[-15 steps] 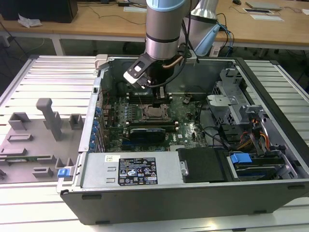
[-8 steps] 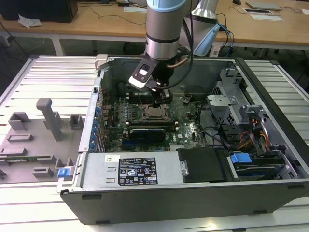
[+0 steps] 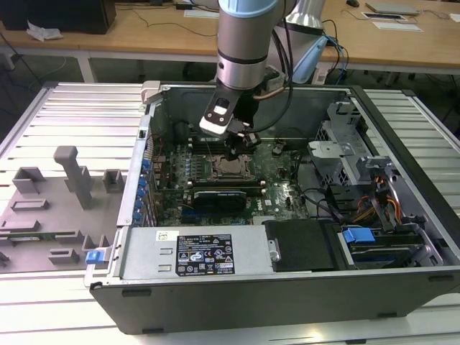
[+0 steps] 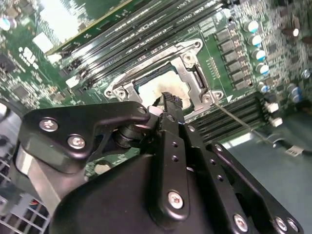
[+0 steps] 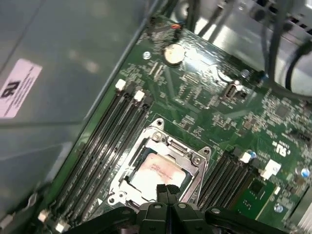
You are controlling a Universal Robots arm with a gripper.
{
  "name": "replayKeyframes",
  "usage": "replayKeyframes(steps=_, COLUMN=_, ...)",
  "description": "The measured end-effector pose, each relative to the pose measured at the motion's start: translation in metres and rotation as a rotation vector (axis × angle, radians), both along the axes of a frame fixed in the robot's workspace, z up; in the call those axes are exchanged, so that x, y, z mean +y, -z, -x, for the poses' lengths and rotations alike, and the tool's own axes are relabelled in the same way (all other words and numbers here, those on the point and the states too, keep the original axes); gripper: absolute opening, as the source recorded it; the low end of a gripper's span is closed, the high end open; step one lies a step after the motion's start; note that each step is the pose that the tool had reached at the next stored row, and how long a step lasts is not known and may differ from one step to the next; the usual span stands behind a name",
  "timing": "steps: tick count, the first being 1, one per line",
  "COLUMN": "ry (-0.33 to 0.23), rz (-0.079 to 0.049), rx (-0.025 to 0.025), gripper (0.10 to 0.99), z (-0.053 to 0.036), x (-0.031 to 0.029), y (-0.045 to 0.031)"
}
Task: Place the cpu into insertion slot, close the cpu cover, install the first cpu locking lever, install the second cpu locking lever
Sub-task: 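Close the cpu cover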
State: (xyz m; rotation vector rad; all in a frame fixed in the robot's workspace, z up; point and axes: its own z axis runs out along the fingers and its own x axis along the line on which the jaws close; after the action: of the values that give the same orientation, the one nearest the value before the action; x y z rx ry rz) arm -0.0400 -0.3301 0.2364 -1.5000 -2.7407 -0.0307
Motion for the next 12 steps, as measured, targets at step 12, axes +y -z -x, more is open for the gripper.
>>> replayKeyframes(steps=12, ry=-0.295, rz=0.004, rx=0.0, gripper=0.106, z=0.0, x=0.0, y=0.0001)
